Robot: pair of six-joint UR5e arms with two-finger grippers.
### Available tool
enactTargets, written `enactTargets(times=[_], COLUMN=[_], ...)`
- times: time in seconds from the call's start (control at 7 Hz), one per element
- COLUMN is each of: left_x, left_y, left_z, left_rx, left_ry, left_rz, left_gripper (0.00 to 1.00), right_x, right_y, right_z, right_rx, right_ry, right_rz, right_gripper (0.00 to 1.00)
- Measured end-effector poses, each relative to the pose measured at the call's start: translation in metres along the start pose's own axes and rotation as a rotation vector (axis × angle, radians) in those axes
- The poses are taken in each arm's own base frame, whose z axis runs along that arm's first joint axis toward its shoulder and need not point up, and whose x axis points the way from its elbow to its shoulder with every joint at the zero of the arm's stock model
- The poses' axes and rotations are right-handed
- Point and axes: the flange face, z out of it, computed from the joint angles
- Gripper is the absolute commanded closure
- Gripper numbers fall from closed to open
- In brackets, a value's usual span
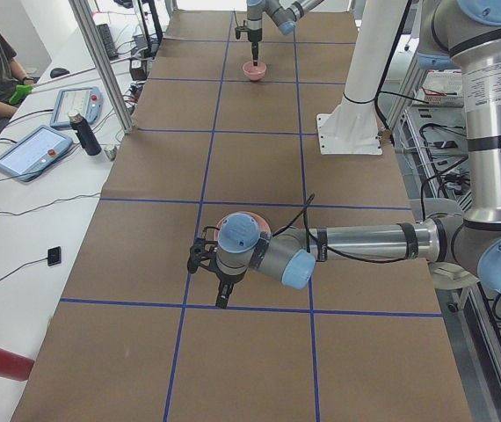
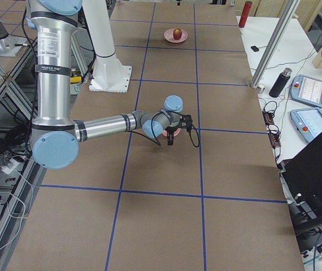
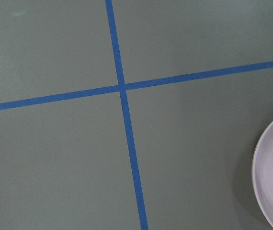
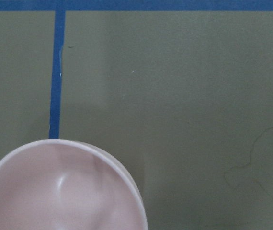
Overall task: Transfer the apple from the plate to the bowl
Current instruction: 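Reach the right gripper to the pink bowl rim and grasp it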
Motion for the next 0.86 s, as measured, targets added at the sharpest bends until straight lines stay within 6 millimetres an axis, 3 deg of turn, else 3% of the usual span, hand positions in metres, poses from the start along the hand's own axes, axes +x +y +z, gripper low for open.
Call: enactTargets(times=[0.14,0.29,0.43,0.86], left_x=[0.0001,0.0004,0.0007,-0.0004], left_y=[-0.0001,-0.0002,-0.0004,0.0029], left_z=[0.0,-0.0002,-0.0005,-0.0001], left_rx=[0.005,0.01,0.014,0.021], left_ry=[0.002,0.003,0.004,0.003], left_rz=[0.006,0.012,0.018,0.024], left_gripper=[0.03,0.03,0.03,0.02], right_x=[-0.0027,-0.0046,-0.0053,-0.0047], right_y=[0.0004,0.0005,0.0011,0.0021], right_z=[0.0028,0.005,0.007,0.0098], right_rx=[0.001,-0.001,-0.004,-0.01], right_ry=[0.003,0.005,0.006,0.007], right_rz=[0.0,0.0,0.007,0.025], right_gripper=[0.1,0.46,0.99,1.0])
